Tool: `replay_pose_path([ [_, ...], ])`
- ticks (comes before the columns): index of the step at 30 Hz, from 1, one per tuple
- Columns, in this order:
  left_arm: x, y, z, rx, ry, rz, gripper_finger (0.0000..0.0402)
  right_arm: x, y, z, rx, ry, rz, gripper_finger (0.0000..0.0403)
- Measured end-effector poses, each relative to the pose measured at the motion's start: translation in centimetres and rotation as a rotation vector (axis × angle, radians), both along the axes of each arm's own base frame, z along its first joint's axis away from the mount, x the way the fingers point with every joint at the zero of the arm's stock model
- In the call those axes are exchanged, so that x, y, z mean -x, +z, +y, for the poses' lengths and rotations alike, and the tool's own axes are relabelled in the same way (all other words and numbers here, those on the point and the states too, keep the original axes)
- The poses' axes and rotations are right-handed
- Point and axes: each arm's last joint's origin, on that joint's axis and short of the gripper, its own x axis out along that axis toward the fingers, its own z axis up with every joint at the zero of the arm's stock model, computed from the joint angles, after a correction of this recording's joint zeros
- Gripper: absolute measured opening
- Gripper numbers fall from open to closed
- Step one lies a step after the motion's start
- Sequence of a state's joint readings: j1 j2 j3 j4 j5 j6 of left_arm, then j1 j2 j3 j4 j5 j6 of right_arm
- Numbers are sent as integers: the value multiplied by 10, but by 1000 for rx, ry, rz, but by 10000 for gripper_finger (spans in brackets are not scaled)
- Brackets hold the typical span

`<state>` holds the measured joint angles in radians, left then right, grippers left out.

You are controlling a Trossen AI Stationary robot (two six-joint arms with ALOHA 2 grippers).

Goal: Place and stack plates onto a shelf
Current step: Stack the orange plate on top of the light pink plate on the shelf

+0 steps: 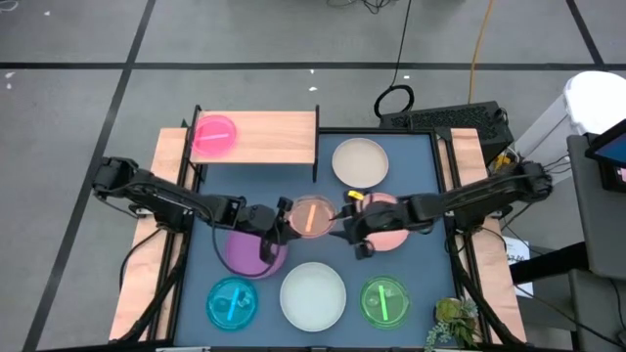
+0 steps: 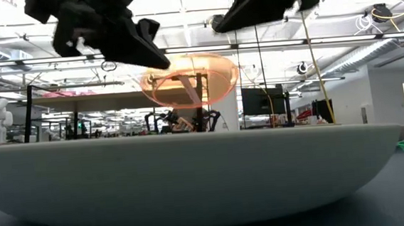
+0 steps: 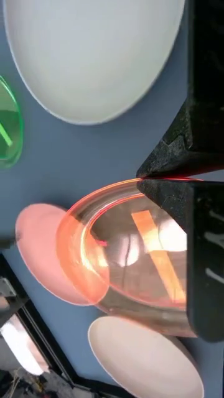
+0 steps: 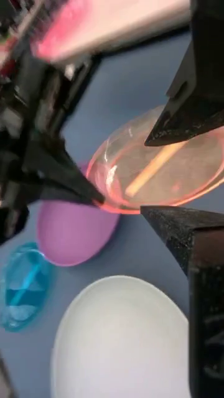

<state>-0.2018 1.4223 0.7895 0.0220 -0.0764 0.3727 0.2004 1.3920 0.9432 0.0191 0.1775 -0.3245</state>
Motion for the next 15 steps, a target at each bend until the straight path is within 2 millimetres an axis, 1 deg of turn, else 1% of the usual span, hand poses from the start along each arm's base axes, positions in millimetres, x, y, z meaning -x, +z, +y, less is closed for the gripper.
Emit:
replay_pose_path([
  [4, 10, 15, -6, 54, 3, -29, 6, 26, 28, -2, -51, -19, -39, 142],
  [6, 15, 23, -9, 84, 3, -55, 5, 39, 39, -5, -79, -34, -47, 140],
  [8, 22, 30, -11, 100, -4, -66, 5, 51, 45, -8, -96, -45, -37, 140],
  [11, 32, 45, -11, 95, 7, -121, 5, 65, 51, -11, -109, -53, -37, 140],
  [15, 48, 64, -5, 67, 49, -184, 5, 77, 45, -14, -101, -49, -51, 140],
])
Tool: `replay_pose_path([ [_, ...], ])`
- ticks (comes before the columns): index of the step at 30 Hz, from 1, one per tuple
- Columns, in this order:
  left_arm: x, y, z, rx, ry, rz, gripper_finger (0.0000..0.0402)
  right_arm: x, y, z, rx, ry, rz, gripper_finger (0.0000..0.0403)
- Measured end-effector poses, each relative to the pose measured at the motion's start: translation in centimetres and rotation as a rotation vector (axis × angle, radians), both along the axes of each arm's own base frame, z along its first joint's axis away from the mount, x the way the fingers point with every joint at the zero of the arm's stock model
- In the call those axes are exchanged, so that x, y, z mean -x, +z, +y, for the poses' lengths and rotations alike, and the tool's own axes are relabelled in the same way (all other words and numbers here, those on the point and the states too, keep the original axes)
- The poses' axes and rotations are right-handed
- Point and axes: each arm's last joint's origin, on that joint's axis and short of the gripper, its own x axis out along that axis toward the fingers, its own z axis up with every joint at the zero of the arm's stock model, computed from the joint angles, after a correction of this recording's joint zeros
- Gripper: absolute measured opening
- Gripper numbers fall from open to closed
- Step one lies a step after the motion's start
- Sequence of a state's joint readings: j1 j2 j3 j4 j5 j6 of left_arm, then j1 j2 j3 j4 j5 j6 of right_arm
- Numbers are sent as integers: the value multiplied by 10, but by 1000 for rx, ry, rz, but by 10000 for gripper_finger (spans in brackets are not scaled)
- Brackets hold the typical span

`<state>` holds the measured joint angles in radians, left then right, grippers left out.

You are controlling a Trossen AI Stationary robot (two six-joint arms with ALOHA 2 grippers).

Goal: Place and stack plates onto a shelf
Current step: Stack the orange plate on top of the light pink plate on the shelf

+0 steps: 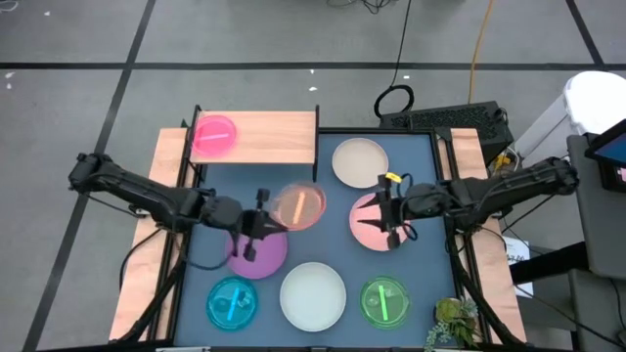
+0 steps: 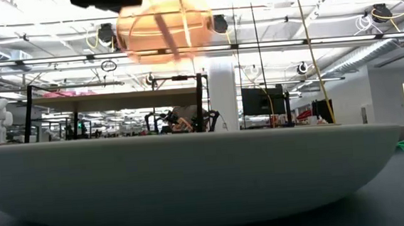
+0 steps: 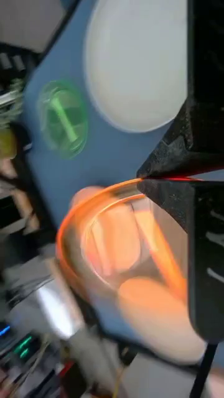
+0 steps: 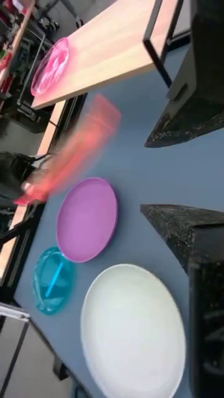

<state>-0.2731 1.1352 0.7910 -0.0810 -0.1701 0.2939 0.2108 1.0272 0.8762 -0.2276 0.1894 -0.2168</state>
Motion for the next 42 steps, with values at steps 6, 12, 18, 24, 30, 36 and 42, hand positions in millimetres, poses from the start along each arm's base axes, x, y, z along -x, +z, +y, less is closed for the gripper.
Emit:
replay_pose_path([
  [6, 25, 22, 17, -35, 77, -64, 5, 7, -10, -3, 66, -27, -42, 139],
  [12, 43, 38, 36, -88, 190, -127, 5, 9, -11, -4, 82, -41, -56, 139],
  [18, 51, 45, 60, -120, 390, -168, 5, 8, -11, -4, 80, -42, -64, 139],
  [24, 52, 45, 86, -125, 576, -165, 5, 8, -11, -4, 80, -41, -64, 139],
  [30, 54, 45, 103, -133, 690, -160, 5, 8, -11, -4, 80, -42, -64, 139],
  [36, 58, 44, 114, -134, 832, -162, 5, 8, -11, -4, 86, -39, -64, 139],
  [42, 65, 37, 123, -98, 965, -104, 5, 8, -11, -4, 87, -38, -64, 139],
])
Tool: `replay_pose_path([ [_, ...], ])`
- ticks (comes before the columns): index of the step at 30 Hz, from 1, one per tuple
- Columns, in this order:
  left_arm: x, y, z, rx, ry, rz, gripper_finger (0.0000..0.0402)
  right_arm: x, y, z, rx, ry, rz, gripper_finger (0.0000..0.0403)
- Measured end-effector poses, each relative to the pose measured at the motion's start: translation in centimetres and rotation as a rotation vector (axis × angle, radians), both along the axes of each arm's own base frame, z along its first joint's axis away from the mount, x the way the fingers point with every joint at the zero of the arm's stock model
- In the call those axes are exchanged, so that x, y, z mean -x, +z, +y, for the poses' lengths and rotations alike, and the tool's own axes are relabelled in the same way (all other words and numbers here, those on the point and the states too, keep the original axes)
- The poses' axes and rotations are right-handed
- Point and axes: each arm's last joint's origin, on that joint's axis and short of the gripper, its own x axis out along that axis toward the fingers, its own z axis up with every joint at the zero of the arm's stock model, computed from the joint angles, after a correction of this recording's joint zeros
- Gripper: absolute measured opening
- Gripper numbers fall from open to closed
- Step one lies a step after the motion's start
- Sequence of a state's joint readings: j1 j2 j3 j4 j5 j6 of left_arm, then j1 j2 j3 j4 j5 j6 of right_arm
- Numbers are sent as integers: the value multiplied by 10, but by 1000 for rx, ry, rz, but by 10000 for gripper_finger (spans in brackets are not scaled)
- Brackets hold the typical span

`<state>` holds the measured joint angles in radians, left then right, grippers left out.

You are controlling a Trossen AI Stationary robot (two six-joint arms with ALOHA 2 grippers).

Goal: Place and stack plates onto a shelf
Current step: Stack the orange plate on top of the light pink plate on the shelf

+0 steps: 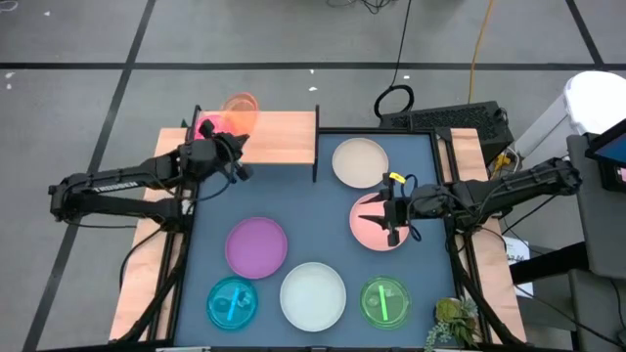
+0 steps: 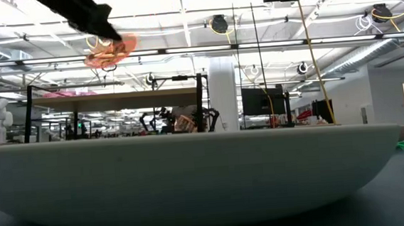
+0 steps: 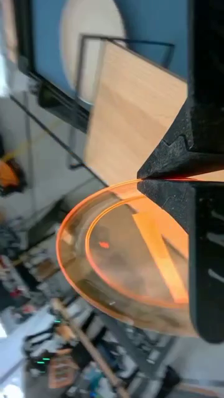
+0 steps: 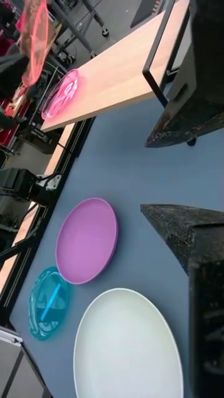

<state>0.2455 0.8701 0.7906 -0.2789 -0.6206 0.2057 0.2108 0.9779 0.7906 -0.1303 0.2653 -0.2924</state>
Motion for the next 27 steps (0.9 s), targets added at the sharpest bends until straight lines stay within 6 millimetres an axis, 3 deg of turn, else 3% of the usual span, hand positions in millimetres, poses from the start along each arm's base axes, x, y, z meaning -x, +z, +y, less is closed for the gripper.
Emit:
replay_pose_path([
  [19, 22, -22, 17, 168, 274, 96, 5, 0, 0, 0, 0, 0, 0, 139],
  [27, 25, -24, 24, 206, 280, 96, 5, 0, 0, 0, 0, 0, 0, 139],
])
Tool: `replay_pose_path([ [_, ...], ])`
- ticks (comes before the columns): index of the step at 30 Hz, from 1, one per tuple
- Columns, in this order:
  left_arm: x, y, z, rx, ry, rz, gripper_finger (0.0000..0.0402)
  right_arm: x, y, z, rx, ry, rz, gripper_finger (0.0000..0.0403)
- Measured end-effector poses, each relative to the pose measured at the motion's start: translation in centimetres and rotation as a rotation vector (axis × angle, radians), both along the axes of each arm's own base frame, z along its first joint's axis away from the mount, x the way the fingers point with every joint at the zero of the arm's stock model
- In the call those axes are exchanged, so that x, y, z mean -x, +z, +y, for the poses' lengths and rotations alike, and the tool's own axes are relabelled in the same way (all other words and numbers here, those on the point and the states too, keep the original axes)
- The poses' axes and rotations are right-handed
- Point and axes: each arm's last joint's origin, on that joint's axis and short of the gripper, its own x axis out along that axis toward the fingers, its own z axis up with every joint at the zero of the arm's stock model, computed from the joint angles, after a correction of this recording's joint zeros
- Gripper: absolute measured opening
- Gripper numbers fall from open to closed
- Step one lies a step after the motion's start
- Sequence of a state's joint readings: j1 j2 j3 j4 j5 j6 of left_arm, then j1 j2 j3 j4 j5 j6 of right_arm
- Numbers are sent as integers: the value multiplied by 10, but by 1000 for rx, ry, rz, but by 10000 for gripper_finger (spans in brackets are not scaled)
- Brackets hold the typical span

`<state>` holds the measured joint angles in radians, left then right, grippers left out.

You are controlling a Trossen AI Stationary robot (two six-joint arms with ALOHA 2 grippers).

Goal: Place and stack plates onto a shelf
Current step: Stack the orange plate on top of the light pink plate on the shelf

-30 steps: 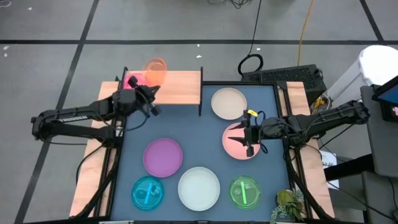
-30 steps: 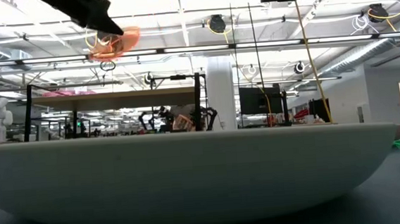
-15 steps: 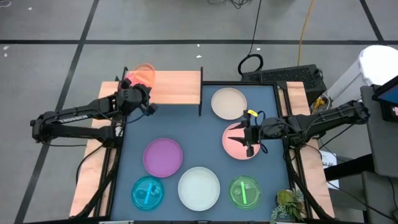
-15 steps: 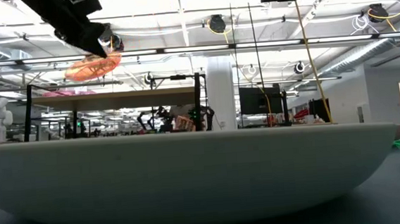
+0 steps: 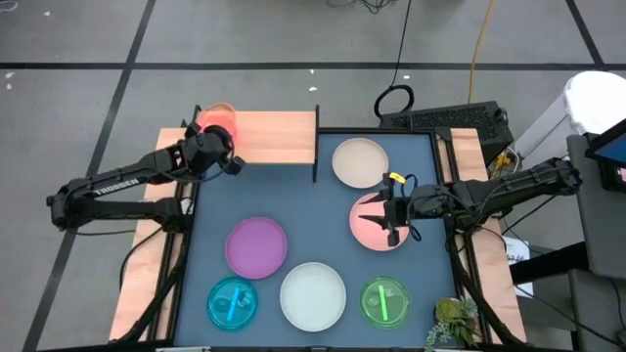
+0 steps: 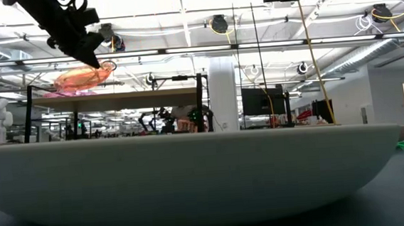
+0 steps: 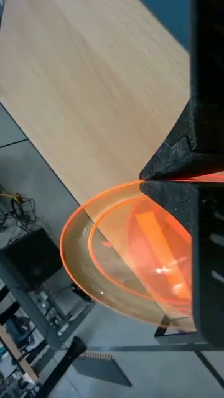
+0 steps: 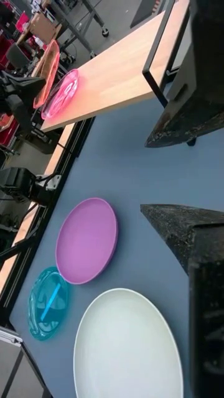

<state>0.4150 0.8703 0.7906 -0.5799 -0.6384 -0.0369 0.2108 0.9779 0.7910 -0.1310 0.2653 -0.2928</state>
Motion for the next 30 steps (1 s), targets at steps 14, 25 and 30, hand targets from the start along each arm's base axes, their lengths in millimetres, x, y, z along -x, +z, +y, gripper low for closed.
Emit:
replay_pose_path([
  [14, -21, -22, 13, 91, -30, 90, 5, 0, 0, 0, 0, 0, 0, 139],
  [25, -37, -24, 18, 88, -113, 41, 5, 0, 0, 0, 0, 0, 0, 139],
  [30, -39, -22, 19, 69, -124, 27, 5, 0, 0, 0, 0, 0, 0, 139],
])
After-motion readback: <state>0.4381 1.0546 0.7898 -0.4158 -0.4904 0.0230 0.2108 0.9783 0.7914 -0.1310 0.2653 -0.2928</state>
